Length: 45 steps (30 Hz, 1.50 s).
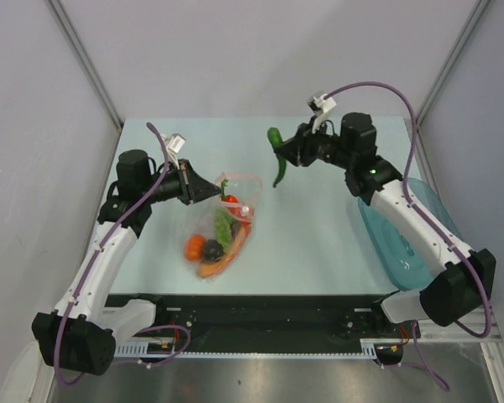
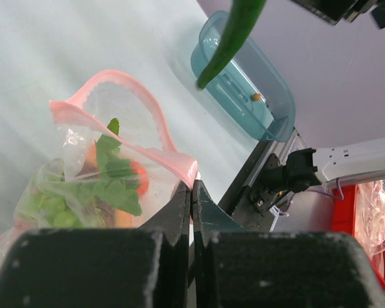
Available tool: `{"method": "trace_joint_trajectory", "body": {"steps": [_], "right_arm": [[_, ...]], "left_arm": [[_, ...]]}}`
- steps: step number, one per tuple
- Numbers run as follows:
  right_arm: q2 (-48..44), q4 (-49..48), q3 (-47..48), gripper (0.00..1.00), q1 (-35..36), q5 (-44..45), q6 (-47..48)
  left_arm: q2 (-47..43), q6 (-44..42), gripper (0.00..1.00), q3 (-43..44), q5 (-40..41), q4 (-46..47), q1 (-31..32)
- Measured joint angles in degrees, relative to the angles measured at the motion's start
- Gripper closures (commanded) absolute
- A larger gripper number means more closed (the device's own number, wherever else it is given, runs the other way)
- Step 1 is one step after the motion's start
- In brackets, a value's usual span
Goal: Place the food in the zip-top bag and seal the zipper
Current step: Place the fake vegetable in the zipper food storage bag.
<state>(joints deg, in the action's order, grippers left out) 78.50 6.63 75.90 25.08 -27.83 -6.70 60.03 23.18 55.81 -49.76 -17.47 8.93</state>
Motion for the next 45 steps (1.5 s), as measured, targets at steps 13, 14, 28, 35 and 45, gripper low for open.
{"method": "trace_joint_trajectory", "body": {"steps": [13,14,28,35,45], "right_arm": [[10.36,-21.07,-0.02,1.00,9.94,6.47,-20.46],[10.58,-21.05,-0.07,1.00,10.60,6.01,-21.05],[14.78,-19.98,-11.37,1.00,18.40,4.57,-22.40],[16.11,-18.78,-11.87,0.85,19.78,-3.26,-14.58],[13.46,-14.73,-11.78,0.17,18.16,-10.67,-6.14]], "left_arm": [[-0.66,3.50,1.00,-0.94,0.00,3.61,0.00],[-0.68,3.96,1.00,-1.09,0.00,4.02,-0.02],[-1.20,8.92,1.00,-2.91,0.04,9.68,0.00],[-1.95,8.96,1.00,-3.72,0.00,9.94,0.00],[-4.00,6.71,0.99,-3.96,-1.09,7.34,0.04]]}}
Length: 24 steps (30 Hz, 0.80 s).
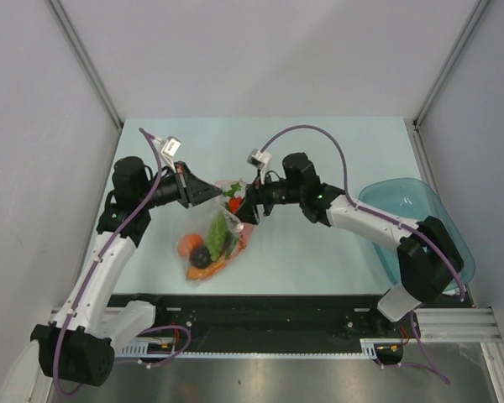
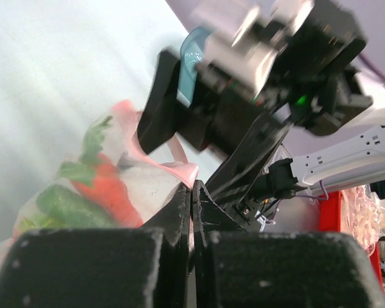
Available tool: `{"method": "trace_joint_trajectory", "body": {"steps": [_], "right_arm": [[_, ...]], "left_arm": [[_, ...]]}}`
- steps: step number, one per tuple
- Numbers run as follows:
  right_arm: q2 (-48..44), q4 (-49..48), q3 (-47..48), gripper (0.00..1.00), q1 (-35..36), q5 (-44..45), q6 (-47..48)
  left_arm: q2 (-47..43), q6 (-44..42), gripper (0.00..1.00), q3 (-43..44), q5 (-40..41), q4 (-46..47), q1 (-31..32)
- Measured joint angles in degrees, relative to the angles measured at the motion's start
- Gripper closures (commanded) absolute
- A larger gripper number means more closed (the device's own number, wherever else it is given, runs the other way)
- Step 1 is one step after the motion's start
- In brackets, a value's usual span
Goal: Place the food in the zip-top bag and seal the zipper
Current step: Place the fake vegetable in the zipper food storage bag, then pick up the fake fruit from the bin.
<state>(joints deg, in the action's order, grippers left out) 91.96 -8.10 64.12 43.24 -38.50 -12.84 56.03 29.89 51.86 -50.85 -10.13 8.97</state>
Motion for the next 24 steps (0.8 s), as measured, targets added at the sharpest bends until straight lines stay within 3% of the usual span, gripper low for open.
{"method": "trace_joint_trajectory", "body": {"steps": [8,13,15,19,24], "right_arm": [[-14.05,14.21,1.92,0.12,-9.35,-1.64,7.61],[-22.60,31.89,4.52,0.12,-22.77,-0.11,19.89],[-23.76,40.65,6.08,0.21,-28.00,2.99,27.02],[-23.89,57.42,6.80,0.26,-36.37,11.56,41.66],[-19.15,73.72,6.84,0.37,-53.40,22.29,59.76]], "left_arm": [[-0.63,-1.79,1.00,0.00,0.13,-0.42,-0.02],[-0.52,-1.95,1.00,0.00,0.13,-0.39,-0.02],[-0.52,-1.95,1.00,0.00,0.11,-0.39,-0.02],[-0.44,-1.97,1.00,0.00,0.09,-0.37,0.00],[0.35,-2.01,1.00,0.00,0.02,-0.35,-0.02]]}}
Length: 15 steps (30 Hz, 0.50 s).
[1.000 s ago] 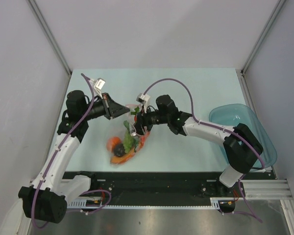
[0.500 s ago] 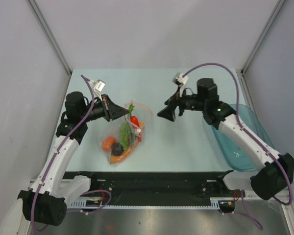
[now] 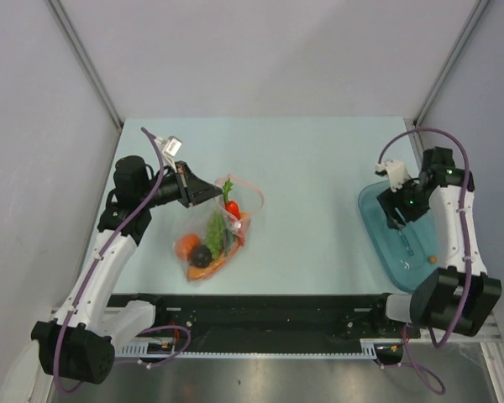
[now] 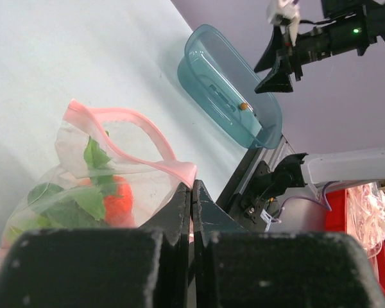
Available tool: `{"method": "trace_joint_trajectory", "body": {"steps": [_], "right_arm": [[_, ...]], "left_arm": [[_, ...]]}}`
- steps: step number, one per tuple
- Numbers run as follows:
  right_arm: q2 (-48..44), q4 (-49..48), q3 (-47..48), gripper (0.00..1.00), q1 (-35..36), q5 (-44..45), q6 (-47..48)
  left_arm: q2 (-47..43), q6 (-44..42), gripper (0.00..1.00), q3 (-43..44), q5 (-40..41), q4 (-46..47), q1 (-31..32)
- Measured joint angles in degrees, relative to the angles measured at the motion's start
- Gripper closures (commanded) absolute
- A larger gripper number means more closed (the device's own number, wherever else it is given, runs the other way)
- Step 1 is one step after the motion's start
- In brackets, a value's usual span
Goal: Place the food in the zip-top bag and seal the zipper
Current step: Pick up the fake fruit from the bin.
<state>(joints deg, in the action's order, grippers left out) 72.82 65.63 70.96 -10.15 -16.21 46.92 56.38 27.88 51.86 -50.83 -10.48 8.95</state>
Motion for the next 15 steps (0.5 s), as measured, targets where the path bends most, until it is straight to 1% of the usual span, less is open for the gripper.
{"method": "trace_joint_trajectory", "body": {"steps": [2,3,5,6,10,15], "right_arm": [[2.93,2.91,0.00,0.39,-5.31,4.15,5.07],[4.76,4.07,0.00,0.41,-8.15,6.84,8.04],[7.13,4.59,0.00,0.43,-11.58,10.29,11.74],[8.39,4.52,0.00,0.46,-12.90,12.09,13.40],[12.92,2.14,-0.24,0.48,-15.54,16.96,17.31],[17.73,-3.78,-2.86,0.50,-16.24,20.50,19.61]], "left_arm": [[0.50,0.00,1.00,0.00,0.00,0.02,0.02],[0.68,0.00,1.00,0.00,0.02,0.04,0.02],[0.85,0.02,1.00,0.00,0.02,0.07,0.02],[0.87,0.04,1.00,0.00,0.02,0.11,0.02],[0.90,0.09,1.00,0.00,0.02,0.48,0.02],[0.96,0.02,1.00,0.00,0.04,0.46,0.02]]}}
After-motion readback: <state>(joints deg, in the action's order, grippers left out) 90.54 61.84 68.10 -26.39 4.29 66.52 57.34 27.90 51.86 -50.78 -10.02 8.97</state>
